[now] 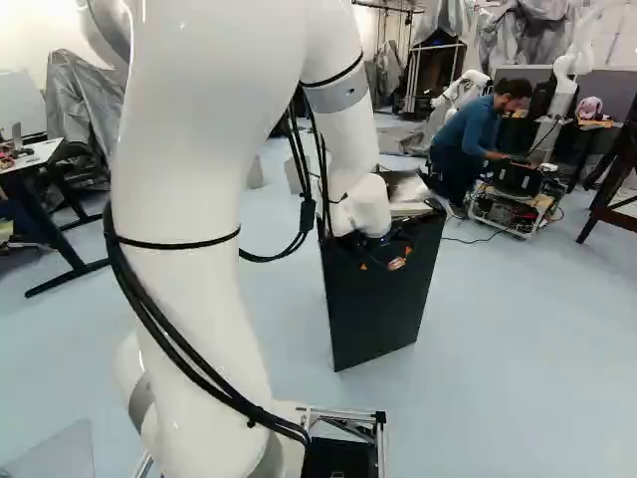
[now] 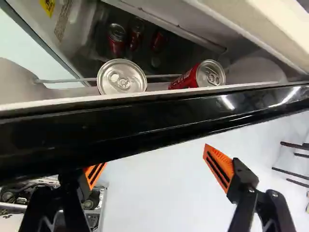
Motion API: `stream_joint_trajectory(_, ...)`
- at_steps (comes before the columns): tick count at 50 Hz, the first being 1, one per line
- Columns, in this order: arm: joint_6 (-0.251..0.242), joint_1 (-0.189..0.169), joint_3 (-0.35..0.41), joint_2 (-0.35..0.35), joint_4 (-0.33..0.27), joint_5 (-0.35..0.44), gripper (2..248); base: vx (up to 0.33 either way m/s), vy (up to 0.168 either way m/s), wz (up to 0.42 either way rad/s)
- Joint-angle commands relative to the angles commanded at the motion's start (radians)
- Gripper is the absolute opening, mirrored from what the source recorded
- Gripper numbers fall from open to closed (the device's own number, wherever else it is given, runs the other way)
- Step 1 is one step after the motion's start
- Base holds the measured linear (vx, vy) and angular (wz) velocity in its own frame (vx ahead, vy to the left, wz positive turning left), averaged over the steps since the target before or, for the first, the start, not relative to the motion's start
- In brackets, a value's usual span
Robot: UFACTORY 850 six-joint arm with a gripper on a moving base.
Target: Grab a drink from the fridge
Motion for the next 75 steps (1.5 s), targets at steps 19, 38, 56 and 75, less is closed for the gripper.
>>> stream_joint_trajectory(19, 0.000, 0.014, -0.023, -0.017, 0.000, 0.007, 247, 0.000, 0.000, 0.000)
stream_joint_trajectory(38, 0.000, 0.022, -0.044, -0.033, 0.000, 0.007, 247, 0.000, 0.000, 0.000)
stream_joint_trajectory(56, 0.000, 0.033, -0.066, -0.050, 0.000, 0.021, 247, 0.000, 0.000, 0.000)
stream_joint_trajectory(75, 0.000, 0.046, -0.092, -0.070, 0.000, 0.037, 247, 0.000, 0.000, 0.000)
